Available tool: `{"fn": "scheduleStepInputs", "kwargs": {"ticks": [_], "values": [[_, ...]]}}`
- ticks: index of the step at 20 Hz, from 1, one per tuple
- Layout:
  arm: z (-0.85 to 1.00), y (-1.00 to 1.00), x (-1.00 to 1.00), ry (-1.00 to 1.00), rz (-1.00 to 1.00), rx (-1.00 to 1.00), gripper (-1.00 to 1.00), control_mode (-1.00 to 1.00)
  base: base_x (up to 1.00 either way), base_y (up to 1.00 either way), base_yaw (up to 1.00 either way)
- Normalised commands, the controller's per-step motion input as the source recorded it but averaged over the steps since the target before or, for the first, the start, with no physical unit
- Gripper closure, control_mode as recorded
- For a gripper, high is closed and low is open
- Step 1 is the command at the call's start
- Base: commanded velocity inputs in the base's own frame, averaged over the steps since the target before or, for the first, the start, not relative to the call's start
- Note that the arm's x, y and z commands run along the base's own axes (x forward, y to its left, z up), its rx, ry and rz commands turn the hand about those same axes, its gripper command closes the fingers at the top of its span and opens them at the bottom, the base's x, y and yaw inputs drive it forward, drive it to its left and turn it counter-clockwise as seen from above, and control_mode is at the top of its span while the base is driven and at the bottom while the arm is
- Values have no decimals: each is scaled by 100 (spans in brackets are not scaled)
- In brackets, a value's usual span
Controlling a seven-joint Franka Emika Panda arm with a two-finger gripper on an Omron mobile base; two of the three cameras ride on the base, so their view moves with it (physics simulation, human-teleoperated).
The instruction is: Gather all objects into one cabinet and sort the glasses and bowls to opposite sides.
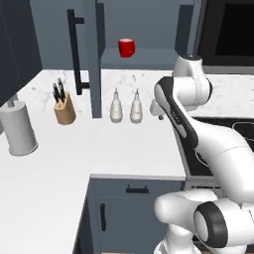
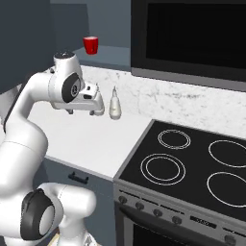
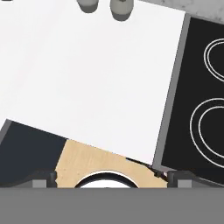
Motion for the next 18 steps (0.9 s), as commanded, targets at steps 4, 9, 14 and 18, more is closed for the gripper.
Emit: {"fn": "scheduleStepInputs", "kwargs": {"ticks": [4,9,14,18], "values": [[0,0,0,0,0,0,-100,100,100,-8,7],[0,0,0,0,0,0,-100,100,53,22,8],[0,0,0,0,0,0,-100,100,8,65,4],[0,0,0,0,0,0,-100,100,38,35,0]]}}
